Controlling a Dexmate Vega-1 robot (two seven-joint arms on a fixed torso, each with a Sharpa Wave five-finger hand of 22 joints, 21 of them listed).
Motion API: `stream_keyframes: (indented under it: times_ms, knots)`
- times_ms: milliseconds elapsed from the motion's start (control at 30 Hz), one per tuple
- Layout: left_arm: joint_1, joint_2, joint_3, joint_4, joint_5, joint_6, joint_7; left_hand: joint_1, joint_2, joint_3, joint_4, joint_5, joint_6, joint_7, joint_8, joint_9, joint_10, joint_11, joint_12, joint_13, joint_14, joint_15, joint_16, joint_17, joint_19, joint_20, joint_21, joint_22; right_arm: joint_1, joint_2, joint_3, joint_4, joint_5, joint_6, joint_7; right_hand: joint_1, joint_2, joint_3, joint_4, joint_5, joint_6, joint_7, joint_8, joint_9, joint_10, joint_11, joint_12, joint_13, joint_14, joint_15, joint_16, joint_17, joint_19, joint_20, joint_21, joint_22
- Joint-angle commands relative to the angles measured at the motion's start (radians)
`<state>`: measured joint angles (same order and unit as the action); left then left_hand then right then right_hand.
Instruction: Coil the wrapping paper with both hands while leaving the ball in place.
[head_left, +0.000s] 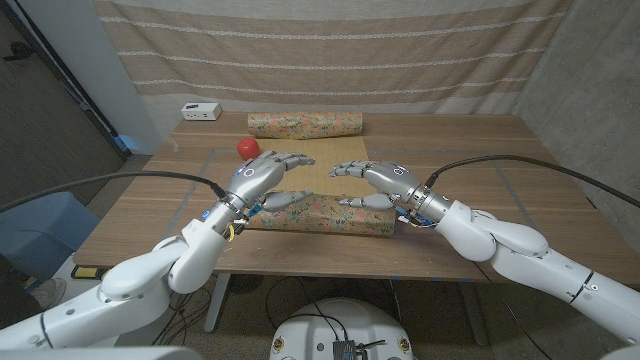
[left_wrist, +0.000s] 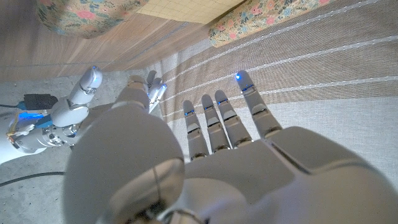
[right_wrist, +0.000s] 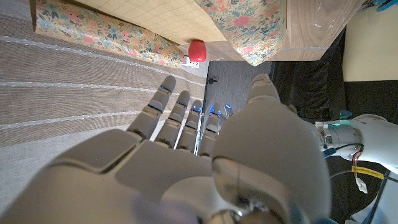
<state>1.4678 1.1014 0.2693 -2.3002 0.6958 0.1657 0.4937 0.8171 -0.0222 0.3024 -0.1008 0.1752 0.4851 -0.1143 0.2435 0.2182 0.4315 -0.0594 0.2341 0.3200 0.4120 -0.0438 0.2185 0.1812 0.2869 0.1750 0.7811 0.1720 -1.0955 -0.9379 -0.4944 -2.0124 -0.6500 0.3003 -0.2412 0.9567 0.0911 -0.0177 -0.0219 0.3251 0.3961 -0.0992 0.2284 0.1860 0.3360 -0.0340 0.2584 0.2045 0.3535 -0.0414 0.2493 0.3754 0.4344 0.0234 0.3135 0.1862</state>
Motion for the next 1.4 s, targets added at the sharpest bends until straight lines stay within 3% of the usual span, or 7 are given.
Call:
stream_keyframes:
  times_ms: [33,167,433,700,1033,1233,1400]
  knots:
    - [0.103,-0.041,-0.007,0.000,0.177,0.036,0.033,0.011,-0.009,-0.004,-0.018,0.009,0.039,-0.009,0.009,-0.001,0.032,-0.003,0.012,-0.005,0.026,-0.048,0.006,0.000,0.046,-0.001,-0.001,0.000,-0.039,-0.038,0.007,-0.037,-0.087,-0.011,0.049,0.001,-0.019,-0.012,-0.012,0.004,0.003,-0.020,-0.006,0.001,-0.009,-0.005,-0.014,0.001,-0.015,-0.067,-0.012,-0.007,-0.002,-0.028,-0.004,-0.001]
    - [0.108,-0.053,0.007,0.006,0.240,0.073,0.018,0.024,-0.014,-0.009,-0.029,0.011,0.069,-0.006,0.015,-0.003,0.056,-0.007,0.018,-0.010,0.051,-0.054,0.011,-0.001,0.079,-0.005,-0.002,-0.001,-0.035,-0.038,-0.008,-0.029,-0.120,-0.017,0.067,0.008,-0.031,-0.015,-0.021,0.009,0.002,-0.031,-0.011,0.002,-0.021,-0.014,-0.023,0.002,-0.036,-0.068,-0.027,-0.017,-0.003,-0.049,-0.007,-0.002]
    - [0.111,-0.066,0.022,0.017,0.302,0.136,-0.036,0.034,-0.018,-0.020,-0.038,0.011,0.124,0.006,0.026,-0.004,0.099,-0.017,0.029,-0.017,0.091,-0.064,0.020,-0.001,0.130,-0.012,-0.004,-0.002,-0.016,-0.029,-0.033,-0.008,-0.141,-0.013,0.088,0.024,-0.038,-0.012,-0.034,0.017,0.003,-0.051,-0.015,0.002,-0.032,-0.021,-0.032,0.002,-0.050,-0.073,-0.037,-0.029,-0.008,-0.050,-0.013,-0.002]
    - [0.099,-0.077,0.040,0.035,0.326,0.197,-0.108,0.048,-0.025,-0.031,-0.044,0.010,0.073,0.001,-0.010,-0.009,0.083,-0.019,0.012,-0.033,0.107,-0.059,0.016,-0.003,0.183,-0.041,-0.008,-0.004,0.014,-0.010,-0.068,0.004,-0.178,-0.038,0.141,0.047,-0.040,-0.007,-0.052,0.032,-0.058,-0.070,-0.042,0.003,-0.083,-0.033,-0.059,0.002,-0.099,-0.082,-0.058,-0.051,-0.034,-0.054,-0.032,-0.003]
    - [0.071,-0.080,0.072,0.048,0.337,0.262,-0.196,0.062,-0.023,-0.033,-0.048,0.011,0.064,0.014,-0.020,-0.012,0.072,-0.014,0.002,-0.043,0.090,-0.046,0.004,-0.004,0.188,-0.043,-0.020,-0.005,0.065,0.018,-0.117,0.041,-0.215,-0.061,0.191,0.065,-0.043,-0.007,-0.065,0.046,-0.121,-0.089,-0.052,0.004,-0.146,-0.039,-0.075,0.003,-0.169,-0.082,-0.071,-0.072,-0.072,-0.059,-0.057,-0.003]
    - [0.050,-0.076,0.092,0.042,0.353,0.305,-0.263,0.071,-0.022,-0.034,-0.050,0.011,0.056,0.018,-0.027,-0.013,0.072,-0.004,-0.001,-0.048,0.089,-0.042,0.000,-0.005,0.203,-0.047,-0.022,-0.004,0.107,0.039,-0.149,0.082,-0.218,-0.050,0.211,0.085,-0.033,0.000,-0.074,0.053,-0.101,-0.095,-0.038,0.004,-0.126,-0.045,-0.062,0.002,-0.148,-0.091,-0.053,-0.086,-0.051,-0.072,-0.054,-0.004]
    - [0.029,-0.075,0.106,0.039,0.354,0.337,-0.324,0.076,-0.020,-0.037,-0.049,0.010,0.040,0.021,-0.036,-0.015,0.069,0.000,-0.005,-0.053,0.094,-0.038,0.000,-0.005,0.220,-0.055,-0.023,-0.004,0.142,0.060,-0.174,0.113,-0.202,-0.058,0.260,0.087,-0.028,-0.001,-0.076,0.055,-0.079,-0.083,-0.030,0.004,-0.099,-0.048,-0.052,0.001,-0.108,-0.096,-0.035,-0.095,-0.026,-0.073,-0.048,-0.004]
